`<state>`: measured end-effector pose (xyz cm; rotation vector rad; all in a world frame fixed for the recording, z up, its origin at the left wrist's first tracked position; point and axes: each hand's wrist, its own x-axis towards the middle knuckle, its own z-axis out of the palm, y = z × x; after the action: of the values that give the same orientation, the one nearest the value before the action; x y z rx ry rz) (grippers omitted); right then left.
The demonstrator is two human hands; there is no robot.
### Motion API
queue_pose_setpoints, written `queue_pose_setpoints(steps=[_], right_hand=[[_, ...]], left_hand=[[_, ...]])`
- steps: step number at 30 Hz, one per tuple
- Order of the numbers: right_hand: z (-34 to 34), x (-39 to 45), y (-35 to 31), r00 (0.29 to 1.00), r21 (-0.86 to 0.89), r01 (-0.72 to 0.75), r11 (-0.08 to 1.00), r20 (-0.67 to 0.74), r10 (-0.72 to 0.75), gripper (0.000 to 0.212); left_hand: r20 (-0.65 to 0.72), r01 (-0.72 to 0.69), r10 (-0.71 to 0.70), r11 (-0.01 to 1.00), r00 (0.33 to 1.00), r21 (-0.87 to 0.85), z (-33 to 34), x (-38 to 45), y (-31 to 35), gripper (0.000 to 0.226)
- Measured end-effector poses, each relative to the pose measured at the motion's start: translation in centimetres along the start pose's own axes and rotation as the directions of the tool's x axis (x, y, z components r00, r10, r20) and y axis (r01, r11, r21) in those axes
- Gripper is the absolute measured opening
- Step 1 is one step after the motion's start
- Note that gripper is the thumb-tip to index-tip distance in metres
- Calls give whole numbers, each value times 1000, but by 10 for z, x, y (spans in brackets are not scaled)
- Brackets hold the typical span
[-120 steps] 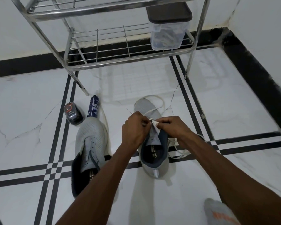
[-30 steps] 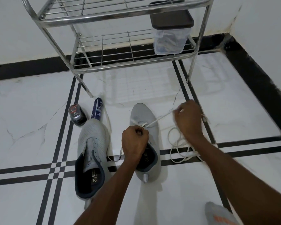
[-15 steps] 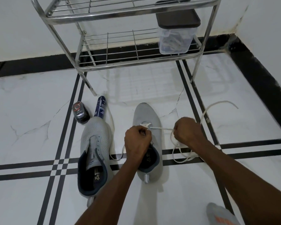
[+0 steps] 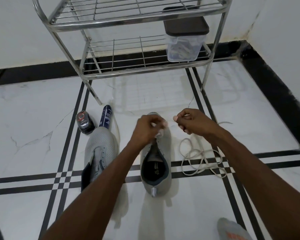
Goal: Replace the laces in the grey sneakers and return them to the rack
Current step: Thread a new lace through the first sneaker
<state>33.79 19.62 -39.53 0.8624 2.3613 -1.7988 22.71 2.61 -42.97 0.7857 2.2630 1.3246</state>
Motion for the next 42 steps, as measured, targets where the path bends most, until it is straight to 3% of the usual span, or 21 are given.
queue_pose_setpoints(steps=[2,4,5,7,9,11,12,13,15,17,19,21,22,23,25,27,29,32,38,40,42], right_hand=[[-4,2,3,1000,0,-4,1000,-16,4,22],[-1,2,5,1000,4,3,1000,5,-3,23],[2,3,4,1000,9,6,1000,22,-6,24],[6,2,3,998,5,11,1000,55,-11,24],[6,3,3,998,-20,8,1000,58,-7,23],[3,4,5,999,-37,4,999,39,-3,22],[3,4,5,999,-36,8,999,36,-6,21],[4,4,4,999,-34,14,999,42,-12,20],[9,4,2,997,-26,27,999,67,-25,20],[12,5,2,995,-12,25,1000,92,-24,21],[11,4,3,995,-15,18,1000,100,-16,21],[8,5,5,997,-19,12,1000,79,-10,19],[7,5,6,997,-21,10,1000,75,-9,18],[8,6,7,997,-20,14,1000,75,-12,19],[13,6,6,997,-6,15,1000,77,-14,19],[18,6,5,996,10,7,1000,86,-8,20],[19,5,3,994,18,-1,1000,111,-1,20],[15,0,4,990,33,25,999,140,-29,19],[23,-5,0,954,119,89,989,274,-119,16],[30,-2,4,970,181,79,980,212,-117,17],[37,4,8,985,210,50,976,152,-83,18]], left_hand=[[-204,89,-68,991,977,98,-9,4,-12,22],[-73,28,-23,998,997,65,-11,2,-10,58],[52,-36,34,999,998,39,-10,2,-7,59],[184,-99,87,994,979,54,-5,2,-2,31],[-12,-38,40,989,999,140,-9,12,-6,11],[-335,201,-117,952,935,229,-22,19,-18,17],[-400,268,-155,932,903,243,-27,18,-21,29],[-362,234,-134,940,922,247,-28,13,-19,46],[-72,5,6,988,997,156,-22,7,-12,63],[196,-66,60,998,979,24,-12,-1,-4,37],[69,-66,59,992,996,103,-12,4,-8,9],[-221,81,-23,963,975,257,-24,13,-21,7],[-282,96,-19,960,959,263,-29,13,-25,9],[-247,50,9,972,969,231,-30,11,-25,28],[-5,-65,66,996,998,68,-22,4,-17,50],[173,-80,79,997,982,0,-11,-3,-6,30],[135,-85,73,993,988,81,-6,0,-8,10],[-91,0,19,979,996,206,-12,4,-25,12],[-331,77,-29,988,943,133,-11,-24,-31,19],[-338,134,-93,986,937,101,-11,-38,-27,19],[-207,220,-189,966,960,139,-10,-47,-23,15]])
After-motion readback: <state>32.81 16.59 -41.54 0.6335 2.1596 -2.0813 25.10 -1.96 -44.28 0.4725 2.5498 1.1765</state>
